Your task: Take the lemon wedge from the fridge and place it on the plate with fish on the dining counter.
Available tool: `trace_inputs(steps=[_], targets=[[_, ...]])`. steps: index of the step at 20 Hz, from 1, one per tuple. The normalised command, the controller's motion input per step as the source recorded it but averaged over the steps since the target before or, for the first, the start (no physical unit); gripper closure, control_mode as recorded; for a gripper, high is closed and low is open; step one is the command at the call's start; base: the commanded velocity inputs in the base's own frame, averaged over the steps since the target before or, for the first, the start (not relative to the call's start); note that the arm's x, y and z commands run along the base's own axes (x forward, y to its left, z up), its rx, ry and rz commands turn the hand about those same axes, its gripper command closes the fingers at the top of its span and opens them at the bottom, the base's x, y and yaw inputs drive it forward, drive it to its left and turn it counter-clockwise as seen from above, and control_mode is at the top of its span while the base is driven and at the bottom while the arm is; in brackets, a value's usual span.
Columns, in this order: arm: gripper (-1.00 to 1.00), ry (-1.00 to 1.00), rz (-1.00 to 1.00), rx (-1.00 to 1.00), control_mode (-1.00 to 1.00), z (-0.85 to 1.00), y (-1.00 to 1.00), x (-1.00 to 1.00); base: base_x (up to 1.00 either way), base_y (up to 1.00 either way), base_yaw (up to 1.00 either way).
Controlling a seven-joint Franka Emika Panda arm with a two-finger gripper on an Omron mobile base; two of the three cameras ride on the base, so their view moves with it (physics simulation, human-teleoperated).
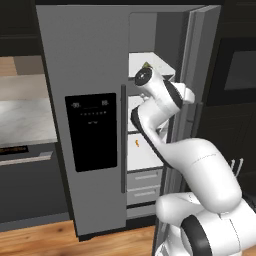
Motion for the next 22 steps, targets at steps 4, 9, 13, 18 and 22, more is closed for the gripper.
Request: trace_inputs(steps=[4, 9, 13, 18, 22], targets=[[-1.0, 0.0, -0.22, -0.01, -1.0, -0.06, -0.36, -0.08, 0.0, 0.0, 0.0], [-1.0, 0.0, -0.28, 0.0, -1.0, -0.11, -0.58, -0.46, 0.0, 0.0, 0.0], [-1.0, 0.0, -0.31, 0.0, -1.0, -0.18, -0.79, -0.78, 0.0, 0.0, 0.0], [-1.0, 0.01, -0.32, 0.0, -1.0, -0.26, -0.94, -0.86, 0.0, 0.0, 0.0], [-1.0, 0.01, -0.33, 0.0, -1.0, -0.38, -1.0, -0.87, 0.0, 0.0, 0.0]])
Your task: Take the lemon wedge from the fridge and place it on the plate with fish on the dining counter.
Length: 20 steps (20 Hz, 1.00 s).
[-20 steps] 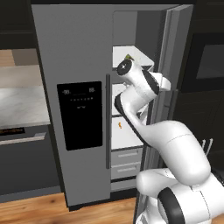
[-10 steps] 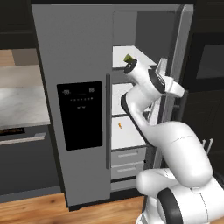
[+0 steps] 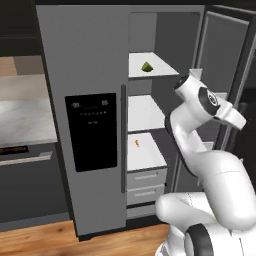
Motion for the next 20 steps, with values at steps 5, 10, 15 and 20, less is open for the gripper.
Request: trace_inputs(steps=[5, 10, 15, 20], targets=[[-1.0, 0.01, -0.26, 0.03, -1.0, -0.14, -0.67, -0.82, 0.0, 0.0, 0.0], [-1.0, -0.1, -0.08, 0.01, -1.0, 0.31, 0.3, -0.97, 0.0, 0.0, 0.0], [-1.0, 0.0, 0.12, 0.0, -1.0, 0.96, 1.0, -0.58, 0.0, 0.0, 0.0], [-1.0, 0.05, 0.32, 0.0, -1.0, 0.89, 1.0, -0.19, 0.0, 0.0, 0.0]])
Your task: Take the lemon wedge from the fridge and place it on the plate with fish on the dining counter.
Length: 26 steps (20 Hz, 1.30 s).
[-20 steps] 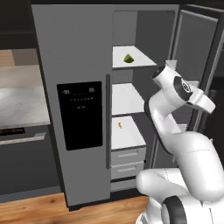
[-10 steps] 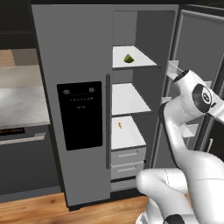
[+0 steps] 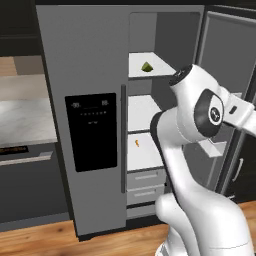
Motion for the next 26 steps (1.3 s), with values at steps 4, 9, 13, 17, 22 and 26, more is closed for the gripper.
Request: trace_inputs(steps=[4, 9, 13, 17, 22, 26], targets=[[-1.0, 0.05, 0.51, 0.13, -1.0, 0.26, 0.99, 0.0, 0.0, 0.0, 0.0], [-1.0, 0.04, 0.6, 0.37, -1.0, 0.0, 0.59, 0.11, 0.0, 0.0, 0.0], [-1.0, 0.0, 0.57, 0.58, -1.0, 0.0, 0.08, 0.17, 0.0, 0.0, 0.0], [-1.0, -0.06, 0.5, 0.61, -1.0, -0.15, -0.16, 0.36, 0.0, 0.0, 0.0], [-1.0, -0.21, 0.2, 0.17, -1.0, -0.43, -0.45, 0.47, 0.0, 0.0, 0.0], [-1.0, -0.01, 0.0, 0.0, -1.0, -0.5, -0.2, 0.94, 0.0, 0.0, 0.0]])
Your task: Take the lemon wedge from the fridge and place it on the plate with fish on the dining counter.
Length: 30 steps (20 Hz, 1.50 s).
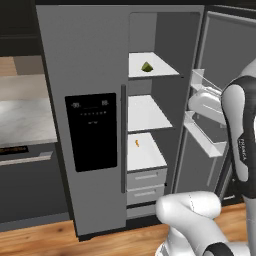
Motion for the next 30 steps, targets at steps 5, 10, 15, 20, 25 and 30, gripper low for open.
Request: trace_inputs(steps=[5, 10, 15, 20, 25, 30], targets=[[-1.0, 0.0, 0.0, -0.01, -1.0, -0.07, 0.0, 0.17, 0.0, 0.0, 0.0], [-1.0, 0.0, 0.0, 0.0, -1.0, 0.0, 0.0, 0.12, 0.0, 0.0, 0.0], [-1.0, 0.0, -0.01, 0.0, -1.0, 0.0, 0.0, 0.39, 0.0, 0.0, 0.0], [-1.0, 0.0, -0.01, 0.0, -1.0, 0.0, -0.03, 0.51, 0.0, 0.0, 0.0], [-1.0, 0.0, 0.0, 0.0, -1.0, 0.0, -0.02, 0.34, 0.0, 0.0, 0.0], [-1.0, -0.09, -0.06, -0.31, -1.0, -0.4, 0.07, -0.39, 0.0, 0.0, 0.0]])
